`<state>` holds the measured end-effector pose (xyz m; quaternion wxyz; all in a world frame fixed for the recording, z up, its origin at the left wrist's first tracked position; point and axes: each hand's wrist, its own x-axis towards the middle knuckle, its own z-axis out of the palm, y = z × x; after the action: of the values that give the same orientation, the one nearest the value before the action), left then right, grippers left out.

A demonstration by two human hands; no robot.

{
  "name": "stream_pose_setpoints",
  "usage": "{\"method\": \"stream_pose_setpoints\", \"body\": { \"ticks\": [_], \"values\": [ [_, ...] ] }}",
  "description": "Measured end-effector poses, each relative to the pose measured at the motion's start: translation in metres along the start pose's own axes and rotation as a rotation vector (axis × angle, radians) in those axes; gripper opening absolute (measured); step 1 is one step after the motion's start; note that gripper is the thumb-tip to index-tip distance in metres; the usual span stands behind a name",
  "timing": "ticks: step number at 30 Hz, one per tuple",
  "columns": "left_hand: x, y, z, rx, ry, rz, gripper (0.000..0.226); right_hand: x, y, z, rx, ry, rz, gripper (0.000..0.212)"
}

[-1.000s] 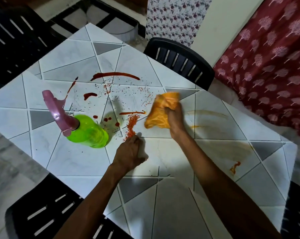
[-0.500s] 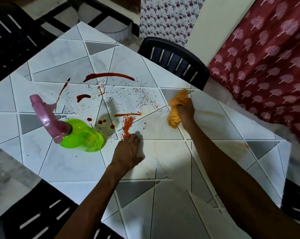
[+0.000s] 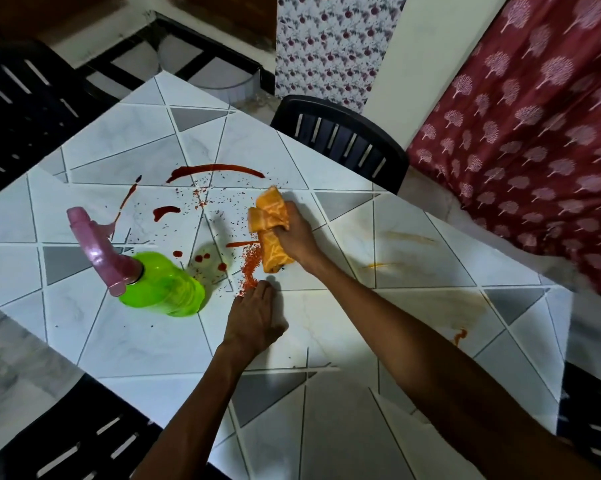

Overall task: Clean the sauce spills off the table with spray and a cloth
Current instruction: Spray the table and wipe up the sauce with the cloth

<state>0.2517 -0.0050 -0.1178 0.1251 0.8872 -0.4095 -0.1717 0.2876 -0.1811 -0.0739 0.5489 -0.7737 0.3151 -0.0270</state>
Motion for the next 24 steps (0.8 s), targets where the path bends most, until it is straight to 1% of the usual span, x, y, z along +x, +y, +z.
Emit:
{"method": "stream_pose_setpoints", "body": {
  "ticks": [2, 3, 6, 7, 10, 12, 13, 15, 17, 18, 20, 21, 24],
  "values": [
    [0.000, 0.000, -0.001, 0.006, -0.004, -0.007, 0.074, -0.024, 0.002, -0.023, -0.006, 0.067, -0.036, 0.040],
    [0.000, 0.000, -0.001, 0.004, -0.007, -0.015, 0.074, -0.036, 0.006, -0.035, 0.030, 0.097, -0.027, 0.041],
    [0.000, 0.004, -0.002, 0.002, -0.016, -0.033, 0.075, -0.077, 0.030, -0.075, 0.208, 0.164, 0.106, 0.056],
    [0.001, 0.007, -0.002, 0.009, -0.019, -0.043, 0.075, -0.090, 0.042, -0.086, 0.271, 0.188, 0.150, 0.058],
    [0.002, 0.017, -0.008, 0.093, -0.032, -0.070, 0.075, -0.127, 0.074, -0.109, 0.546, 0.252, 0.267, 0.050],
    [-0.005, 0.026, -0.010, 0.153, -0.048, -0.092, 0.069, -0.157, 0.092, -0.115, 0.752, 0.233, 0.313, 0.046],
    [-0.008, 0.029, -0.010, 0.154, -0.051, -0.103, 0.064, -0.170, 0.099, -0.115, 0.843, 0.216, 0.320, 0.048],
    [-0.022, 0.037, -0.007, 0.053, -0.028, -0.090, 0.054, -0.199, 0.111, -0.113, 0.972, 0.194, 0.346, 0.068],
    [-0.044, 0.047, -0.001, -0.179, 0.037, -0.048, 0.044, -0.221, 0.121, -0.110, 1.011, 0.202, 0.388, 0.080],
    [-0.055, 0.052, 0.001, -0.310, 0.069, -0.052, 0.036, -0.229, 0.126, -0.108, 1.014, 0.194, 0.402, 0.090],
    [-0.078, 0.063, 0.005, -0.487, 0.100, -0.106, 0.018, -0.244, 0.135, -0.101, 1.002, 0.146, 0.408, 0.120],
    [-0.089, 0.066, 0.008, -0.530, 0.105, -0.138, 0.013, -0.252, 0.139, -0.096, 1.016, 0.118, 0.401, 0.128],
    [-0.118, 0.066, 0.019, -0.602, 0.104, -0.210, 0.010, -0.271, 0.143, -0.082, 1.047, 0.062, 0.406, 0.132]
  ]
}}
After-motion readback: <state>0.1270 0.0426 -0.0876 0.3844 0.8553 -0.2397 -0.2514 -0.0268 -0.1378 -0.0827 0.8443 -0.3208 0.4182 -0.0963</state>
